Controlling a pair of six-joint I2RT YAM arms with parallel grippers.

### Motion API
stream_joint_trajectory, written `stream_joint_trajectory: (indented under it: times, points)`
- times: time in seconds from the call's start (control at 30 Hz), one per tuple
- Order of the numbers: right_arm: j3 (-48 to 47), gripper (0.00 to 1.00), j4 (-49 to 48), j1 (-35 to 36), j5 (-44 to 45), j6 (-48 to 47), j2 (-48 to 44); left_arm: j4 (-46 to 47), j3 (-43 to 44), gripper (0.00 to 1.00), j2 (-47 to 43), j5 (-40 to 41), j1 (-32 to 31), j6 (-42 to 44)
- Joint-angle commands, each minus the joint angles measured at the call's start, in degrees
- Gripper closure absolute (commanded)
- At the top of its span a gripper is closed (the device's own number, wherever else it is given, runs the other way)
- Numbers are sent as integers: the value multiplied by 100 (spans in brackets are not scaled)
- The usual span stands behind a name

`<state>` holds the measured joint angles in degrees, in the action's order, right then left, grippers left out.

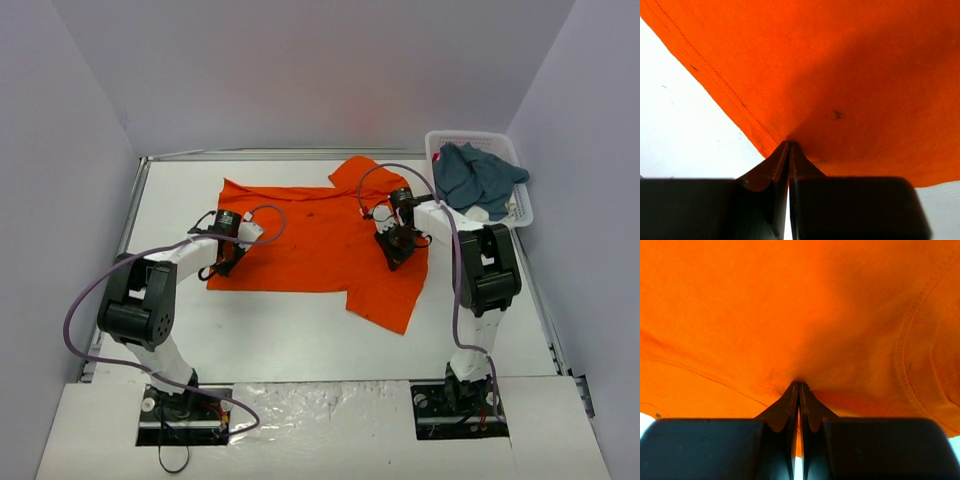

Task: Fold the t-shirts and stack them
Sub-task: Flatten out the tshirt

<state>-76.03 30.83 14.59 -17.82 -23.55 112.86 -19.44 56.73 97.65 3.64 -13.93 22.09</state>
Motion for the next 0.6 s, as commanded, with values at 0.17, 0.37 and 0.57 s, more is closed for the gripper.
stream_joint_trajectory:
  times: [0.17,0.37,0.57]
  points:
    - [904,100,248,149,-55,-71,-132,-885,-364,98,-333,49,-101,287]
    - [1135,100,520,290,112,-88,-466,-1798,-531,98,-1027,-363,-162,559]
    - [704,100,1641,561,16,-430,-818,-2801,-575,98,-1958,-1049,-285,806]
